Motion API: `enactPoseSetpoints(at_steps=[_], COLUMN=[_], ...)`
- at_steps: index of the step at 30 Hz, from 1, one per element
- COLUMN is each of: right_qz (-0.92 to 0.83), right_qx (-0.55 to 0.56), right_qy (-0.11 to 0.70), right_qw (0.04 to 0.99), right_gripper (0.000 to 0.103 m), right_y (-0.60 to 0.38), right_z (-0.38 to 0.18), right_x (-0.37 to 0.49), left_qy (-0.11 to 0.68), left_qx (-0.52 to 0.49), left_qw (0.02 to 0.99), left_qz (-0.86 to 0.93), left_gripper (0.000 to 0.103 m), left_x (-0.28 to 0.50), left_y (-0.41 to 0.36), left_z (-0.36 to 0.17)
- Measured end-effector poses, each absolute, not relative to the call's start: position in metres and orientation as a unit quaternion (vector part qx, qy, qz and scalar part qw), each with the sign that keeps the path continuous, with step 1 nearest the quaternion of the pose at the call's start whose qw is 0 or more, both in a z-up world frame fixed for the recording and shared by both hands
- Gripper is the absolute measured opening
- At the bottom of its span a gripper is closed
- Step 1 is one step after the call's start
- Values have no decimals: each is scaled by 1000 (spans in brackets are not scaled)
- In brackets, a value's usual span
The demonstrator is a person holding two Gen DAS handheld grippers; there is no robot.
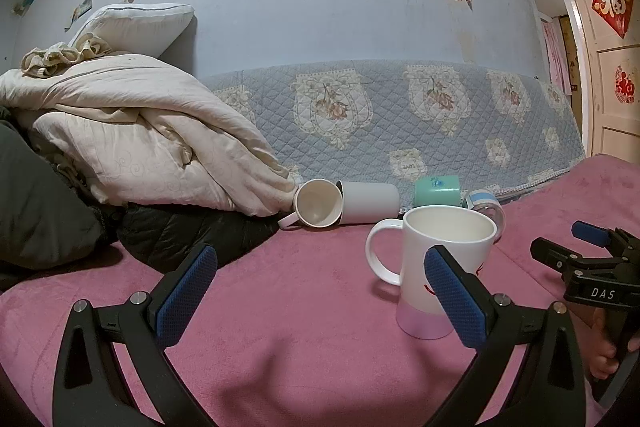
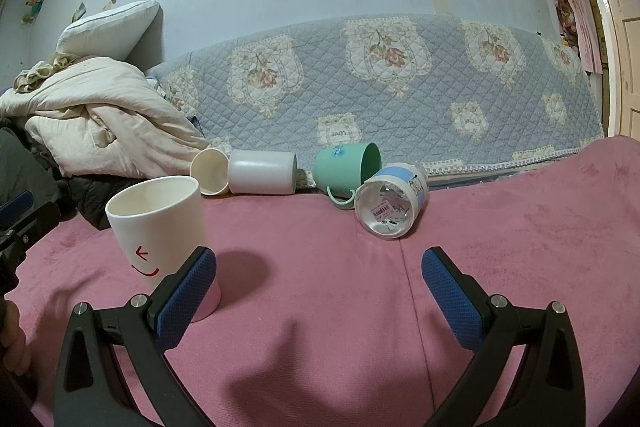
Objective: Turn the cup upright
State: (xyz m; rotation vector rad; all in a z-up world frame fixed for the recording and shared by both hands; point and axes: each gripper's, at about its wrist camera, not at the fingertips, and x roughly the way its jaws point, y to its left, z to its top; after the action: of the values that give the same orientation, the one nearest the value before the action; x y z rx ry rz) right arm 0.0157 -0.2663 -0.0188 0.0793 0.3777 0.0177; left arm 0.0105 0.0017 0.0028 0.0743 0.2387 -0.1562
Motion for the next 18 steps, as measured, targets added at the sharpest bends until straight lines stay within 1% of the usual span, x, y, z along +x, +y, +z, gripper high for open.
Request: enactPoseSetpoints(at_steps=[18], right_qz=[9], right_qx=[40], right_qy=[188], right_qw=[981], right_gripper=[103], right_y=[-266], right_z=[-19], right_x=[17], left_qy=[121], left_qx=[35], left_qw=[989], left_qz=[-77], left_gripper=[103], left_x=[13], left_y=[4], left_z=[1])
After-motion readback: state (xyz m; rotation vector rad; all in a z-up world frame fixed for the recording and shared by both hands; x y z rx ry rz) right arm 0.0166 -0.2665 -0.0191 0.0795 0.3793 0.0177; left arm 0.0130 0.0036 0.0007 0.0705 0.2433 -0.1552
